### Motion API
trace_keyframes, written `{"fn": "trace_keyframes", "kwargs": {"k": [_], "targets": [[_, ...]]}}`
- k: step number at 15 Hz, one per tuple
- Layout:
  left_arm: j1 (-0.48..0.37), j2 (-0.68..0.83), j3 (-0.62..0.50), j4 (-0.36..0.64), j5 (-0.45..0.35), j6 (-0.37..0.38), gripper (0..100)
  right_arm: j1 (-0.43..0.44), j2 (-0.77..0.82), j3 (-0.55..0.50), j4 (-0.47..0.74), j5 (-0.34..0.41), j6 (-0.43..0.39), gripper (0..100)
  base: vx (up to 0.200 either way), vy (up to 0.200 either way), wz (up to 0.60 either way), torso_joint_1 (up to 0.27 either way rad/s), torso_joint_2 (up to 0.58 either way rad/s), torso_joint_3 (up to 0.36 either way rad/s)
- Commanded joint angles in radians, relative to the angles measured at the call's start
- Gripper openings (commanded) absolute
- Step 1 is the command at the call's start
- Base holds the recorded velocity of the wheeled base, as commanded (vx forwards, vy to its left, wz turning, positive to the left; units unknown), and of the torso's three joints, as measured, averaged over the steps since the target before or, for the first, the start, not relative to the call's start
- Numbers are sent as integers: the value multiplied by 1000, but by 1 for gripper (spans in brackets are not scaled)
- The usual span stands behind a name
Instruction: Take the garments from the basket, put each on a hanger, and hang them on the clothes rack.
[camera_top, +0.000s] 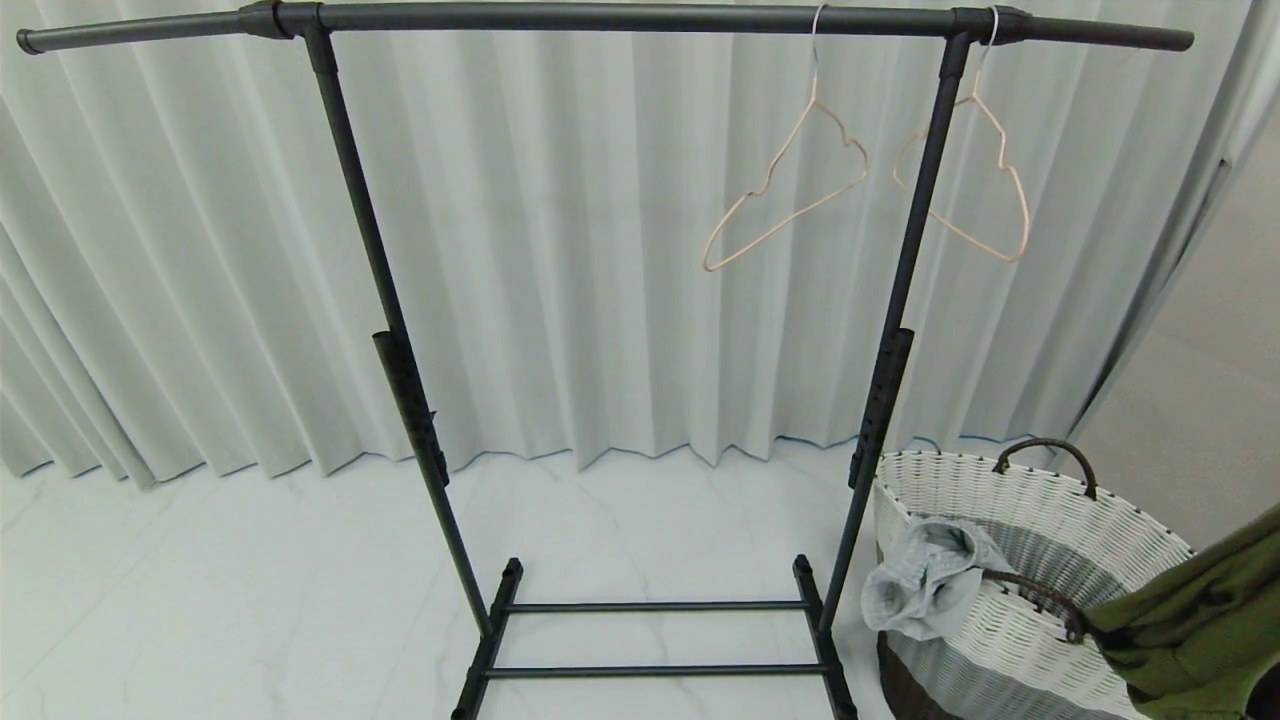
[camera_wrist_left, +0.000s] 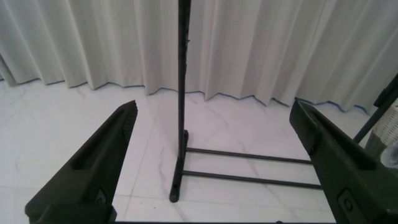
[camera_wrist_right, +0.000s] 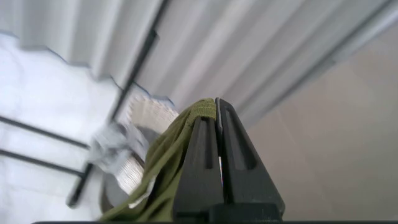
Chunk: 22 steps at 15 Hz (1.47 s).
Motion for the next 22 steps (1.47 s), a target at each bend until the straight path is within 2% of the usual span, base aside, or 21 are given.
{"fn": "trace_keyframes", "kwargs": {"k": [1, 2, 4, 6, 12, 16, 17, 19, 22], "targets": [[1, 0, 2, 0, 0, -9, 100, 83, 87, -39, -19, 0, 44, 0, 0, 0, 0, 0, 0, 0], [1, 0, 0, 0, 0, -12, 100, 146, 105, -50, -22, 0, 88, 0, 0, 0, 0, 0, 0, 0], [1, 2, 0, 0, -7, 40, 100, 296, 131, -54, -28, -2, 174, 0, 0, 0, 0, 0, 0, 0], [1, 2, 2, 1, -6, 9, 100, 387, 168, -54, -37, -2, 213, 0, 0, 0, 0, 0, 0, 0], [-2, 2, 2, 0, -3, -3, 100, 571, 363, -54, -291, -5, 274, 0, 0, 0, 0, 0, 0, 0], [-2, 0, 3, -6, -3, -6, 100, 583, 371, -73, -321, -6, 274, 0, 0, 0, 0, 0, 0, 0], [-5, 17, -41, -20, -23, -23, 100, 583, 371, -87, -320, -6, 274, 0, 0, 0, 0, 0, 0, 0], [-79, 273, -313, -57, -47, -124, 100, 586, 374, -100, -320, -6, 273, 0, 0, 0, 0, 0, 0, 0], [-168, 649, -664, -100, -59, -118, 100, 600, 380, -102, -324, -5, 273, 0, 0, 0, 0, 0, 0, 0]]}}
